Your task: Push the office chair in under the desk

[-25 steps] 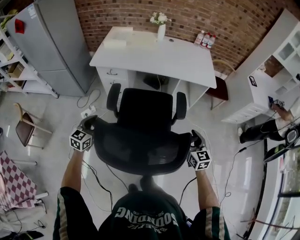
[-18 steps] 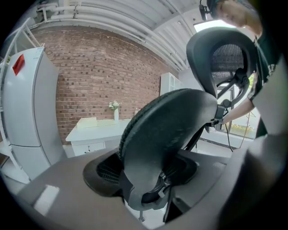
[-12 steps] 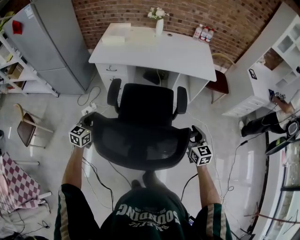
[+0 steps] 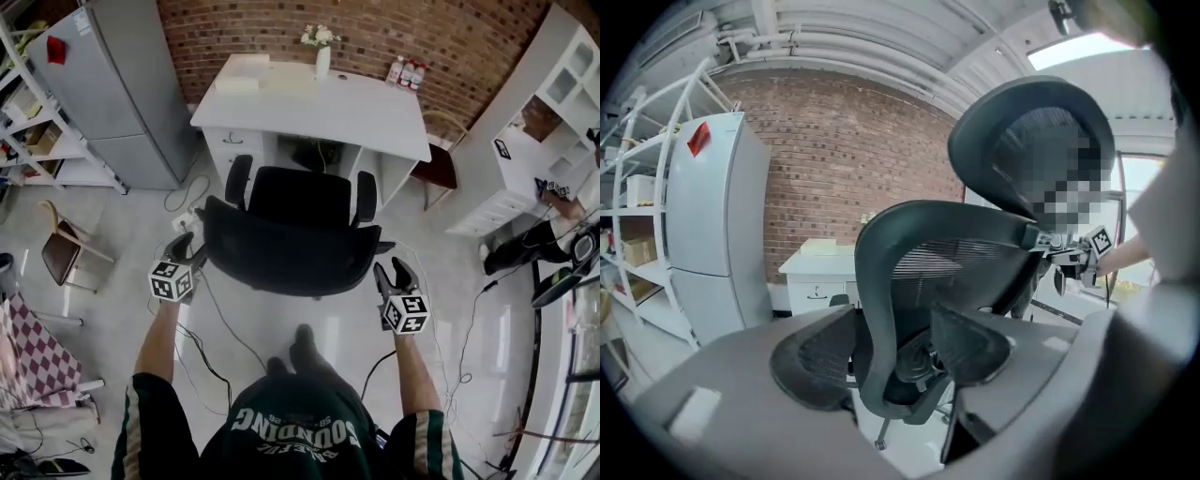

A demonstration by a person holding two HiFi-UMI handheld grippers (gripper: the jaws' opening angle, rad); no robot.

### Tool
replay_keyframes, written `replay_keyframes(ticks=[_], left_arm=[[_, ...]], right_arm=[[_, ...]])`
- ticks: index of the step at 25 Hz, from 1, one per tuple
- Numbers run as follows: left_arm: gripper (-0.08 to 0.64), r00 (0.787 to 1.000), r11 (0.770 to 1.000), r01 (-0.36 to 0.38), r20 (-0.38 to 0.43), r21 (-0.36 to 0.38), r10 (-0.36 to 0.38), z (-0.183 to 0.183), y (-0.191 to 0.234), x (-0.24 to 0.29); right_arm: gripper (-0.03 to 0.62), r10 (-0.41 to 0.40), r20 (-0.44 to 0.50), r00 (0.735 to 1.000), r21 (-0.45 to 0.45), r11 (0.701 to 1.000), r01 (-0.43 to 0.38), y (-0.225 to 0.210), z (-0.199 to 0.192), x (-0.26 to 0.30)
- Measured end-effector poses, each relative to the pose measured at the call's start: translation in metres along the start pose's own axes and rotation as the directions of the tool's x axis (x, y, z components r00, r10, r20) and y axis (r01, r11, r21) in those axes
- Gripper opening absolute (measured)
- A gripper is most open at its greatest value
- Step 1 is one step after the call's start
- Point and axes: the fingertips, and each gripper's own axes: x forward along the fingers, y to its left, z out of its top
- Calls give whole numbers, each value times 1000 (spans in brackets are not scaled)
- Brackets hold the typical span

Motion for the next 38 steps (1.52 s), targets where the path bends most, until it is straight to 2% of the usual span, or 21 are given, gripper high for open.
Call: replay_keyframes(ticks=[5,7,8,12,17,24,30,38], left_arm=[[140,999,999,-33,19,34,32,-5,-29,-45],[36,998,996,-55,32,77,53,1,-40,-59],[11,998,993,-59,32,98,57,2,-47,-65],[11,998,987,-62,37,151,57,10,-77,-89],[11,995,978,-95,57,184,85,19,-111,-119],[11,993,977,-108,75,182,96,16,-161,-162],[11,995,980,-81,68,180,69,3,-214,-179],[11,997,983,-64,56,172,55,-12,-249,-191]], right_arm=[[180,-66,33,997,-37,997,67,15,5,-39],[159,-90,53,995,-47,995,92,22,13,-53],[148,-99,60,993,-49,994,102,26,16,-59],[101,-99,84,992,-65,992,104,45,23,-83],[83,-48,104,993,-95,994,58,62,35,-107],[46,8,155,988,-124,992,12,81,51,-158],[23,23,149,989,-139,990,-2,72,34,-201],[23,30,167,985,-134,991,-7,70,25,-230]])
